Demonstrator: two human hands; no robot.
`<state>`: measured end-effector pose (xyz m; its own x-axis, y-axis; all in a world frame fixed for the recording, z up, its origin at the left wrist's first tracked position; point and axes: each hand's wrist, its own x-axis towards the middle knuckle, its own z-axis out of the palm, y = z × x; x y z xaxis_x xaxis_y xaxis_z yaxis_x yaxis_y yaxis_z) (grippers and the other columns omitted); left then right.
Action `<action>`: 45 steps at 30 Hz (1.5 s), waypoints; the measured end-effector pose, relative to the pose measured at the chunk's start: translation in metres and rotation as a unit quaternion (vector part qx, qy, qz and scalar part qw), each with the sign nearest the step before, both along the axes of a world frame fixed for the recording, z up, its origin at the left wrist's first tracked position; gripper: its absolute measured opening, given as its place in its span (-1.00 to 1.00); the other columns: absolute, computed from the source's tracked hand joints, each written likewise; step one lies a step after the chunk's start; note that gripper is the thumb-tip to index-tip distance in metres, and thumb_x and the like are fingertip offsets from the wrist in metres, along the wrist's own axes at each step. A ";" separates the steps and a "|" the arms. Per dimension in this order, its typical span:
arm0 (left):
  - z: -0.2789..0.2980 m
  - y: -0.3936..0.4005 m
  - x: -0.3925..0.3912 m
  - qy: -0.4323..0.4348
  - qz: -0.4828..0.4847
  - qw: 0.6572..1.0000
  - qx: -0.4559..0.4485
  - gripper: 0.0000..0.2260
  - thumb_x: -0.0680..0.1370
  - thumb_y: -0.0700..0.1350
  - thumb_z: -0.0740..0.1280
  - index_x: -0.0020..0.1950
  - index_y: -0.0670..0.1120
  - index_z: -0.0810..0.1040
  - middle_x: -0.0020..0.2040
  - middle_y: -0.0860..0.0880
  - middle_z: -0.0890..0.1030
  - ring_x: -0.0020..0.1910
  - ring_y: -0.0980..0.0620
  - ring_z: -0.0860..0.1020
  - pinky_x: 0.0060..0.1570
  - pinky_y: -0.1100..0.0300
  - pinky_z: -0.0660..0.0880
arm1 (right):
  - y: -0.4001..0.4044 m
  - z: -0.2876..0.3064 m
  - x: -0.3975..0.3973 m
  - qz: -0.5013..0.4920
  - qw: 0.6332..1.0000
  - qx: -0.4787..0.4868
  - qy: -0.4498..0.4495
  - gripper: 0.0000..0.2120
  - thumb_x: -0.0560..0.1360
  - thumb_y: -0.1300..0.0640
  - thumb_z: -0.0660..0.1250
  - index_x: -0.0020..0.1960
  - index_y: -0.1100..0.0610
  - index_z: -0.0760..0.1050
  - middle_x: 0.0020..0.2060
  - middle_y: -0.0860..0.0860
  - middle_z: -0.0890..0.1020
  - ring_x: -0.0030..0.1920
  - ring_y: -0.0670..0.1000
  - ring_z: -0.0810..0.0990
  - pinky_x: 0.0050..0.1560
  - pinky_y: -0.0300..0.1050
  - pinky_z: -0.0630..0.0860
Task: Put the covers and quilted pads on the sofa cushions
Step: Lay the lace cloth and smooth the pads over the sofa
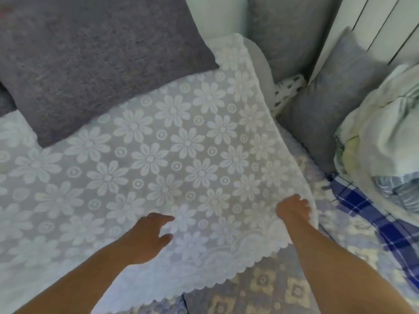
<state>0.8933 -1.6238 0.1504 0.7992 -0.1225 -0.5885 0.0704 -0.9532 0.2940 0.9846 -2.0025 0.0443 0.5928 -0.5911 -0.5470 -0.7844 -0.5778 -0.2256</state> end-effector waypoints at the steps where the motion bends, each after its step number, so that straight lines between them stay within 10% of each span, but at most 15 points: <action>1: 0.010 -0.004 0.025 -0.051 -0.007 0.999 0.009 -0.52 0.66 0.10 0.21 0.57 0.16 0.22 0.55 0.07 0.23 0.47 0.07 0.30 0.43 0.14 0.27 | 0.000 0.003 0.028 0.037 0.999 0.018 -0.024 -0.45 0.60 0.05 0.23 0.49 0.27 0.19 0.43 0.24 0.30 0.40 0.27 0.35 0.35 0.11 0.40; 10: 0.059 -0.042 0.291 -0.366 -0.140 0.908 0.146 -0.44 0.65 0.07 0.18 0.63 0.03 0.12 0.62 -0.12 0.09 0.60 -0.11 0.06 0.54 -0.01 0.12 | 0.017 0.118 0.261 0.180 0.942 0.127 -0.254 -0.58 0.63 0.11 0.20 0.45 0.20 0.38 0.31 0.14 0.50 0.26 0.19 0.51 0.09 -0.09 0.45; 16: 0.042 -0.060 0.380 -0.456 -0.173 0.841 0.236 -0.45 0.64 0.18 -0.03 0.62 0.04 0.19 0.56 -0.16 0.25 0.49 -0.19 0.25 0.42 -0.12 0.20 | 0.030 0.165 0.376 0.166 0.922 0.058 -0.345 -0.49 0.55 -0.26 0.19 0.14 0.19 0.52 0.26 0.16 0.44 0.23 0.22 0.46 0.24 0.05 0.45; 18: 0.031 -0.056 0.387 -0.481 -0.175 0.825 0.237 -0.45 0.63 0.15 0.02 0.59 -0.01 0.27 0.52 -0.19 0.32 0.45 -0.22 0.31 0.40 -0.14 0.21 | 0.046 0.178 0.405 0.207 0.899 0.067 -0.380 -0.60 0.50 -0.23 0.29 -0.19 0.12 0.44 -0.04 0.09 0.54 -0.03 0.10 0.52 0.04 -0.06 0.48; 21: 0.028 -0.055 0.391 -0.485 -0.182 0.822 0.236 -0.45 0.62 0.14 0.05 0.57 -0.03 0.32 0.50 -0.21 0.35 0.43 -0.24 0.33 0.38 -0.15 0.22 | 0.056 0.202 0.438 0.131 0.863 0.294 -0.388 -0.86 0.47 0.15 0.39 -0.21 0.17 0.48 -0.27 0.09 0.56 -0.29 0.05 0.54 -0.28 -0.16 0.50; 25: 0.028 -0.053 0.394 -0.479 -0.186 0.825 0.235 -0.44 0.62 0.15 0.05 0.58 -0.03 0.29 0.51 -0.19 0.35 0.45 -0.22 0.33 0.40 -0.14 0.21 | 0.030 0.224 0.457 0.029 0.789 0.567 -0.236 -0.83 0.60 0.29 0.22 0.08 0.31 0.56 -0.05 0.18 0.69 -0.09 0.13 0.69 -0.09 0.03 0.66; 28: 0.028 -0.052 0.395 -0.478 -0.192 0.824 0.238 -0.44 0.62 0.15 0.06 0.58 -0.03 0.27 0.51 -0.19 0.35 0.44 -0.22 0.34 0.39 -0.14 0.23 | 0.015 0.233 0.478 0.007 0.807 0.504 -0.307 -0.85 0.62 0.27 0.24 0.07 0.22 0.59 -0.14 0.14 0.72 -0.19 0.09 0.69 -0.17 -0.01 0.66; 33: 0.027 -0.051 0.398 -0.489 -0.194 0.817 0.238 -0.44 0.61 0.15 0.07 0.58 -0.04 0.28 0.51 -0.21 0.35 0.43 -0.24 0.35 0.37 -0.15 0.25 | -0.040 0.202 0.492 -0.032 0.886 0.059 -0.458 -0.77 0.56 0.21 0.31 0.18 0.11 0.62 0.16 0.16 0.64 0.14 0.17 0.59 0.17 -0.03 0.54; 38: 0.025 -0.051 0.398 -0.488 -0.199 0.813 0.247 -0.44 0.62 0.15 0.06 0.58 -0.05 0.27 0.53 -0.21 0.32 0.46 -0.24 0.32 0.40 -0.17 0.22 | -0.011 0.170 0.470 0.089 0.896 0.112 -0.420 -0.56 0.63 -0.17 0.18 -0.26 0.12 0.45 -0.27 0.09 0.56 -0.09 0.20 0.58 -0.07 0.03 0.47; 45: 0.032 -0.057 0.393 -0.471 -0.187 0.824 0.251 -0.47 0.60 0.11 0.09 0.49 -0.10 0.43 0.46 -0.23 0.40 0.39 -0.28 0.37 0.33 -0.20 0.29 | 0.012 0.176 0.451 0.221 0.886 0.175 -0.369 -0.61 0.45 -0.15 0.42 -0.32 0.08 0.35 -0.18 0.08 0.50 -0.16 0.11 0.54 -0.19 -0.05 0.47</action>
<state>1.2860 -1.6807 0.1824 0.8920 -0.3945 0.2206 -0.2906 -0.8744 -0.3887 1.4355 -1.9900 0.2205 0.9964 -0.0824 -0.0186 -0.0635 -0.5845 -0.8089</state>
